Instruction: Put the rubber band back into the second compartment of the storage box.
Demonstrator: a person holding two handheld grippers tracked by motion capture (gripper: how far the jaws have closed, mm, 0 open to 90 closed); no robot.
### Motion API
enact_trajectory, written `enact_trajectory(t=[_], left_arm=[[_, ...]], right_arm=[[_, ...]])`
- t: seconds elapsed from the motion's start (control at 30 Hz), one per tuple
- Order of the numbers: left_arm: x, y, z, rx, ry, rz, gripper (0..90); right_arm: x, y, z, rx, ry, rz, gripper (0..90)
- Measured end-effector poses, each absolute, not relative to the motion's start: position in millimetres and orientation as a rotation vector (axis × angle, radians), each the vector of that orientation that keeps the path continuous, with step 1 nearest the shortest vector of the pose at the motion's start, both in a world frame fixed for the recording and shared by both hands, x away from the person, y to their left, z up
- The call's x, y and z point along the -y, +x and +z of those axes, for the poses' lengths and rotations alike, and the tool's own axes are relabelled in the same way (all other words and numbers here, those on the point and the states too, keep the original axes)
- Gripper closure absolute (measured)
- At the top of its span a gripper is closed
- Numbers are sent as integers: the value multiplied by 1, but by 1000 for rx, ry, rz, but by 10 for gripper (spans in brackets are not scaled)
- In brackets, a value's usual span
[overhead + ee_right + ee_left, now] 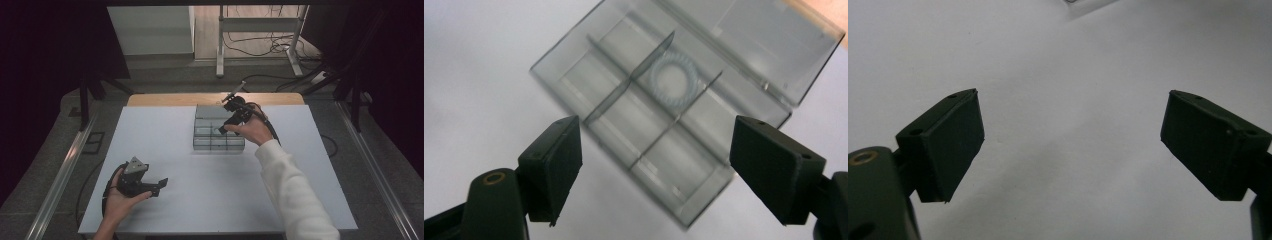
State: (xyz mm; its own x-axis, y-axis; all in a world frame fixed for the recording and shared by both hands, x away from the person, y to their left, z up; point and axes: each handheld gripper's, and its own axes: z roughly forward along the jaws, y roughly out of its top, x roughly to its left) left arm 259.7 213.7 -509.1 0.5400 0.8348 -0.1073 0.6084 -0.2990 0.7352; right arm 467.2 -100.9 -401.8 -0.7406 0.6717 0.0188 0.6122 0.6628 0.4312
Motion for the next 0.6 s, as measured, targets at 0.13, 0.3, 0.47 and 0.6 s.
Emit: enact_trajectory(t=[0.13, 0.3, 0.47, 0.6], left_arm=[[-213, 260, -509, -1162, 2039, 384, 101], [-212, 260, -510, -1170, 2041, 384, 101], [-212, 260, -510, -1171, 2042, 383, 100], [-213, 260, -510, -1172, 2043, 384, 100]], right_arm=[[116, 450, -401, -2745, 1059, 626, 217], [138, 429, -404, -2759, 1053, 617, 215], [164, 408, -410, -2760, 1080, 624, 216], [183, 392, -415, -2758, 1100, 653, 216]])
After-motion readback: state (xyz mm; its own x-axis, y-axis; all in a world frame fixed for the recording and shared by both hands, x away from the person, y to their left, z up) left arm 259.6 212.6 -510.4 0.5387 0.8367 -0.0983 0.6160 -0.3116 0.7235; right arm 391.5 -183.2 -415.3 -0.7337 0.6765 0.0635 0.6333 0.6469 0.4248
